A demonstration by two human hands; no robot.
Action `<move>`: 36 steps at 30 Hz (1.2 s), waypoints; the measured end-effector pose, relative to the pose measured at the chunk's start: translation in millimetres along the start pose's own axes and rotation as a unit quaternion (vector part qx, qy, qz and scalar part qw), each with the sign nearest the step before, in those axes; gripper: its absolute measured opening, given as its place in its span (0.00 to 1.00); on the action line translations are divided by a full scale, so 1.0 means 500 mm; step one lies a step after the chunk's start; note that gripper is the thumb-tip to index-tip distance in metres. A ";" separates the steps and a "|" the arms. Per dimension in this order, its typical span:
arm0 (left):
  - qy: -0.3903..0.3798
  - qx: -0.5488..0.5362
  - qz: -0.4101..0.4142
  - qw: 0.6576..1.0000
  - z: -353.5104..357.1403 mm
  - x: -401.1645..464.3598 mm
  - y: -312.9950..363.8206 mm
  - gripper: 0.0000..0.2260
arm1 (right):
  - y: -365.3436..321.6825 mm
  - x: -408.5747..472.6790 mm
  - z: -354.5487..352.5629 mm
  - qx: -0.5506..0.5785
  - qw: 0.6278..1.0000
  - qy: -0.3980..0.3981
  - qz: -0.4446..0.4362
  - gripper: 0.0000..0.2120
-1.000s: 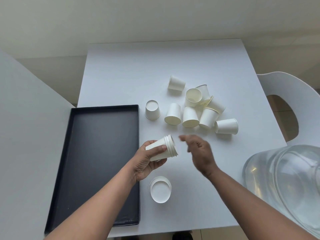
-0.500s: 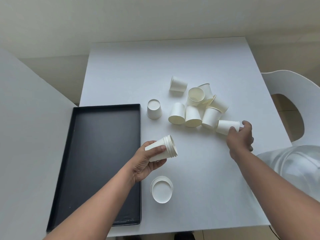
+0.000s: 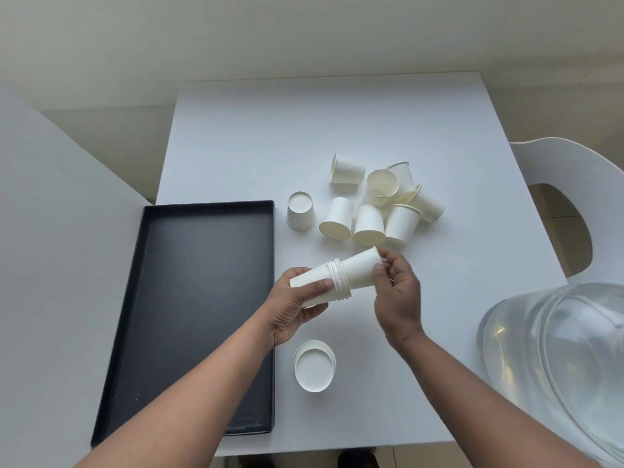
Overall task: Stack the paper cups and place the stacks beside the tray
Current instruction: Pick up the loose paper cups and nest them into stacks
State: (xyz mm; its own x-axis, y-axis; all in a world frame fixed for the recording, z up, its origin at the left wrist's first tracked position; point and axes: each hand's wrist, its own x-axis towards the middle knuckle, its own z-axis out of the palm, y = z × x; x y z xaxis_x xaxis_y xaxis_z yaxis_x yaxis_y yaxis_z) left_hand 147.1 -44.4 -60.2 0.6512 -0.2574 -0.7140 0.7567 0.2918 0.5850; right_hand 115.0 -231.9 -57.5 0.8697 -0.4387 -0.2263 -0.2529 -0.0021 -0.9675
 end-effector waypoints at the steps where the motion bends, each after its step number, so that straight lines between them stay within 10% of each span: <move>1: 0.003 0.001 0.003 1.000 0.001 0.000 -0.002 0.26 | -0.003 -0.007 0.008 0.007 1.000 -0.026 0.000 0.12; 15: -0.048 0.171 0.040 0.983 0.002 -0.013 0.018 0.26 | -0.003 -0.046 0.021 -0.103 0.961 -0.254 -0.023 0.15; 20: -0.114 0.342 0.054 0.931 -0.027 -0.015 0.049 0.40 | -0.003 -0.019 0.001 -0.312 0.884 -0.305 -0.167 0.21; 24: -0.128 0.542 0.134 0.820 -0.006 -0.018 0.045 0.50 | -0.020 -0.004 0.012 -0.321 0.866 -0.331 -0.193 0.18; 31: 0.008 0.535 0.236 0.811 -0.022 0.005 0.002 0.32 | -0.031 0.058 0.013 -0.299 0.913 -0.144 -0.236 0.22; 36: 0.019 0.541 0.243 0.805 -0.048 0.013 -0.013 0.30 | -0.031 0.182 0.006 -0.603 0.778 -0.100 -0.147 0.27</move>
State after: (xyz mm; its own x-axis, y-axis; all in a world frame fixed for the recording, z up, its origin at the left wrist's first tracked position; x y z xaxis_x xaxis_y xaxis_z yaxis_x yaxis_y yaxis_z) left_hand 144.9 -25.9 -78.0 0.8985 -0.3209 -0.2996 0.0345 -0.6289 0.7768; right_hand 199.2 -269.1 -63.4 0.9832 -0.1112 -0.1450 -0.1390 -0.9702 -0.1983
